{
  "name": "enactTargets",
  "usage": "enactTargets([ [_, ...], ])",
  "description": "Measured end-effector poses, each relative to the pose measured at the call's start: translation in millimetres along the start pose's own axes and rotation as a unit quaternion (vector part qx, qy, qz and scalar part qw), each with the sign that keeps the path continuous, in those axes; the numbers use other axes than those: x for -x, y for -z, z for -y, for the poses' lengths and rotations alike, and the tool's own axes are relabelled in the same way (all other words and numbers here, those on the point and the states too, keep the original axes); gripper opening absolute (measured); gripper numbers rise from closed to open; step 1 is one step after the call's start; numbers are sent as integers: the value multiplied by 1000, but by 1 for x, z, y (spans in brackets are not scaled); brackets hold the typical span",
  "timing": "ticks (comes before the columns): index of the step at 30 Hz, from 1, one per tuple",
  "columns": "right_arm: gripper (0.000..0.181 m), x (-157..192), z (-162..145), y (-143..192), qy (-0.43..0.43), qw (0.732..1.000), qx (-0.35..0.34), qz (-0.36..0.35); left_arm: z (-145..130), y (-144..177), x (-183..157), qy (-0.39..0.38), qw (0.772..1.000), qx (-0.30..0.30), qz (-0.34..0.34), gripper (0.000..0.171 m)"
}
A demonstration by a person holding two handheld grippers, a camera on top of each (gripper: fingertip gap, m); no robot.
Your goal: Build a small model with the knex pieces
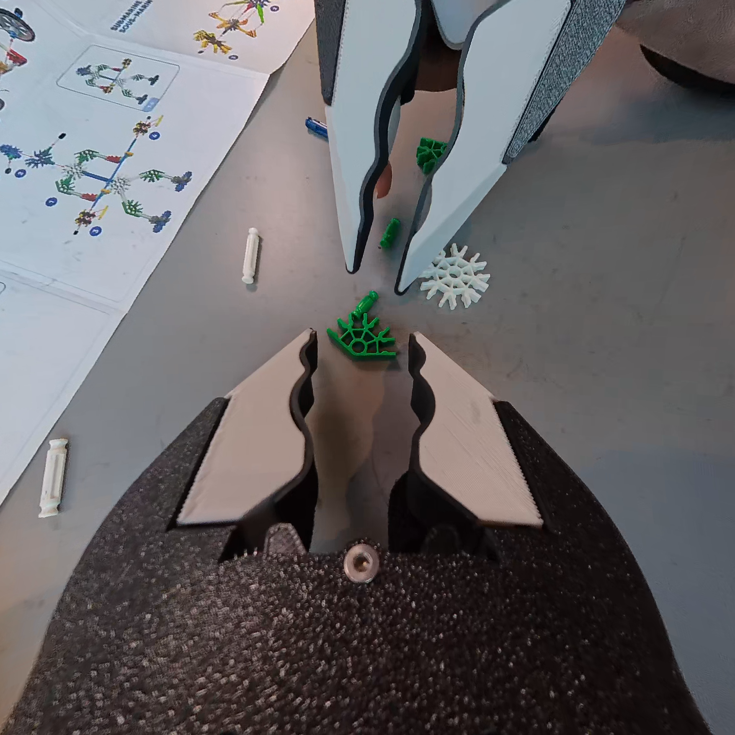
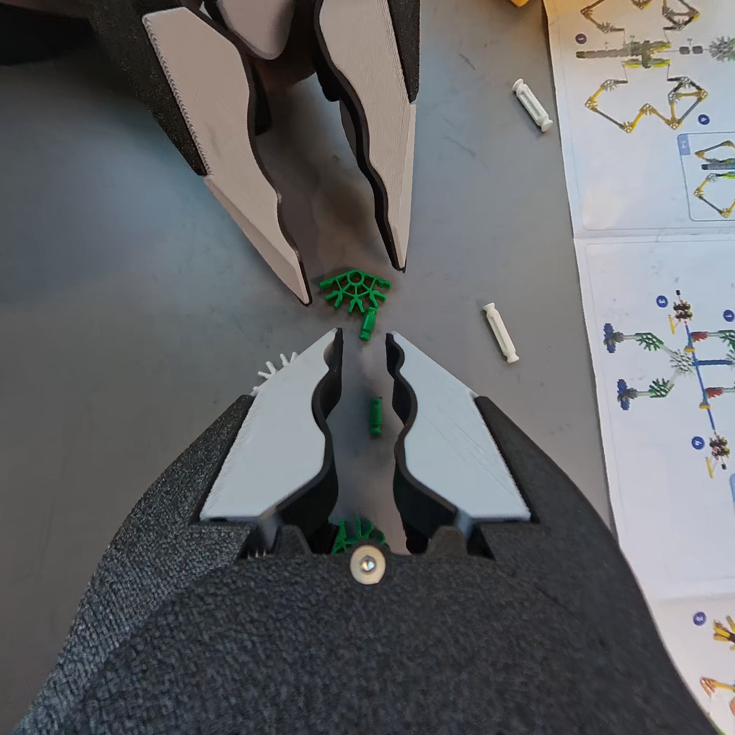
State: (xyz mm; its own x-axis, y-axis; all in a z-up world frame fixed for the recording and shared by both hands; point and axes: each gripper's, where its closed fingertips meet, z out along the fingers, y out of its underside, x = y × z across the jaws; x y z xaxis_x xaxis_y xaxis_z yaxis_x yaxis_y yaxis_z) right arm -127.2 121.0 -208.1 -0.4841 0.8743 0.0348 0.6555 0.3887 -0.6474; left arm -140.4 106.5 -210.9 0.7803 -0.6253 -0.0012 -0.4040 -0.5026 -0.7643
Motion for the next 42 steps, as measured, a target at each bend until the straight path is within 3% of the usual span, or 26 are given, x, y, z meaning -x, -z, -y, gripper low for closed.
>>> enactTargets([
  [4,19,0,1,-8,-14,1000,13,7,-2,-3,-1,-5,1000,8,0,44],
  [7,5,-1,-1,-11,-8,1000,23,7,-4,-4,-3,-13,1000,15,-3,36],
  [13,4,5,-1,1,3,1000,7,17,-6,-4,-9,8,999,30,-4,28],
  [21,4,17,-5,7,15,999,-8,38,-5,0,-29,73,995,62,-33,43],
  [30,4,18,2,1,33,998,-9,51,-10,7,-33,74,993,62,-71,33],
  [42,6,21,-6,-6,72,994,27,71,-9,6,-36,73,992,57,-81,33],
])
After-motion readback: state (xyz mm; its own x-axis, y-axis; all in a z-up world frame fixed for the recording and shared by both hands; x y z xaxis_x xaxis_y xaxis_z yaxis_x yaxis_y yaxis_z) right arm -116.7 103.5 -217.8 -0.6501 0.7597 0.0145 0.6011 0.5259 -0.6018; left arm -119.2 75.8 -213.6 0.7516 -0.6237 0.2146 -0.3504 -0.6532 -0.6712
